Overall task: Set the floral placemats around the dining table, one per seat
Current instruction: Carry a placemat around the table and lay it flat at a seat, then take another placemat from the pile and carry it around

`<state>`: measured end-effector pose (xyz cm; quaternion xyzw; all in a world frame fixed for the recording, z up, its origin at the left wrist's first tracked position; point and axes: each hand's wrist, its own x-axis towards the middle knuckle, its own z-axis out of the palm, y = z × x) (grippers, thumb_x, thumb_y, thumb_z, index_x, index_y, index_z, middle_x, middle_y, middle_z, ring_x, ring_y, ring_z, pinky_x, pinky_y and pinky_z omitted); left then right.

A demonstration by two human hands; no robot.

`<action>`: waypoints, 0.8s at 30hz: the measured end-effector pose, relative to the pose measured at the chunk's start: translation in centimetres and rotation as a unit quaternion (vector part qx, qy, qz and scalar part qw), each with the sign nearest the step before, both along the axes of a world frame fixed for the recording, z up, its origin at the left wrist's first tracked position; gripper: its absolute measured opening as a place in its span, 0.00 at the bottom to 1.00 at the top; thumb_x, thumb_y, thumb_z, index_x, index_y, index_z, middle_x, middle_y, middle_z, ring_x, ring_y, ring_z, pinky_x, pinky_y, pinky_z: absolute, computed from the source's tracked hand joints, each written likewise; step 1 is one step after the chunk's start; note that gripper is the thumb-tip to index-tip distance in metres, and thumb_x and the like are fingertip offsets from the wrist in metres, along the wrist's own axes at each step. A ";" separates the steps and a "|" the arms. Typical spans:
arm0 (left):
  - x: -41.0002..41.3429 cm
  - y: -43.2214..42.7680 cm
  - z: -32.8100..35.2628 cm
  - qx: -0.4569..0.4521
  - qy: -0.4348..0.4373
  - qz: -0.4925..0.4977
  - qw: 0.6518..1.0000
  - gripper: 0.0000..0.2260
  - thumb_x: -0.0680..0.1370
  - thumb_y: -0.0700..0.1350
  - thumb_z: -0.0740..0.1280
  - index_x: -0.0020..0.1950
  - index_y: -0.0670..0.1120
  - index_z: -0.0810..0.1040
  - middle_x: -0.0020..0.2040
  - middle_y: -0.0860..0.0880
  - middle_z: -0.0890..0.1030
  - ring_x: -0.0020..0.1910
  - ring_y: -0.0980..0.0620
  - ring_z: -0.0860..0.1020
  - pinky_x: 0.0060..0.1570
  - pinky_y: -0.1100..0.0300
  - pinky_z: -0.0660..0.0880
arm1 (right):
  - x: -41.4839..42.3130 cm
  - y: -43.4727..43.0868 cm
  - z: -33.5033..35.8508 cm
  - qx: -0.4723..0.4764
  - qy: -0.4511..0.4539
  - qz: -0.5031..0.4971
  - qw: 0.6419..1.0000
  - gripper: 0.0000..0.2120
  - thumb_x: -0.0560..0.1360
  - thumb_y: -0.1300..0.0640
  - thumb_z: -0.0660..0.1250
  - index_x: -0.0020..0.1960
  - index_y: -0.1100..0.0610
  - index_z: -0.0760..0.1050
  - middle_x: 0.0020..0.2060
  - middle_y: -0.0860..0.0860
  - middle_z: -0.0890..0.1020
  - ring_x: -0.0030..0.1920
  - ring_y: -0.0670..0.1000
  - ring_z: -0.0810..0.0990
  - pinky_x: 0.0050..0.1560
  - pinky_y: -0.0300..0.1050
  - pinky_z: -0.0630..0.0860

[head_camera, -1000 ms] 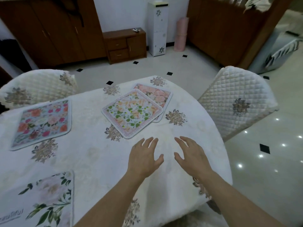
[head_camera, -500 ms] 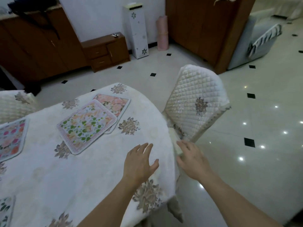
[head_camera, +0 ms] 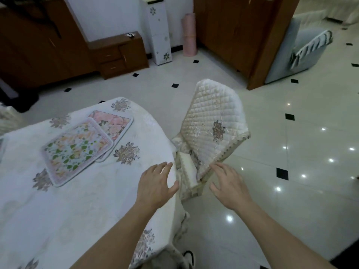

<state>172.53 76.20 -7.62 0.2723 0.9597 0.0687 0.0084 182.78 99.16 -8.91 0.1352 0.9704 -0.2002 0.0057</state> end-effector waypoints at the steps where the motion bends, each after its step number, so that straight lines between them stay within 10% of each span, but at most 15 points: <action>1: -0.4 0.0 0.1 0.000 0.002 0.007 1.000 0.30 0.74 0.63 0.56 0.70 0.49 0.73 0.67 0.49 0.78 0.64 0.46 0.76 0.60 0.49 0.75 | -0.7 0.1 0.0 -0.004 0.003 0.007 1.000 0.28 0.75 0.43 0.58 0.73 0.49 0.65 0.70 0.52 0.71 0.69 0.55 0.69 0.68 0.54 0.67; 24: -14.2 -12.0 -1.2 0.045 -0.004 0.305 0.951 0.29 0.74 0.64 0.55 0.69 0.51 0.73 0.65 0.51 0.78 0.63 0.46 0.76 0.59 0.49 0.75 | -27.7 -11.1 -0.1 0.023 0.000 0.280 0.960 0.29 0.76 0.41 0.57 0.75 0.48 0.62 0.72 0.51 0.68 0.71 0.53 0.66 0.68 0.55 0.67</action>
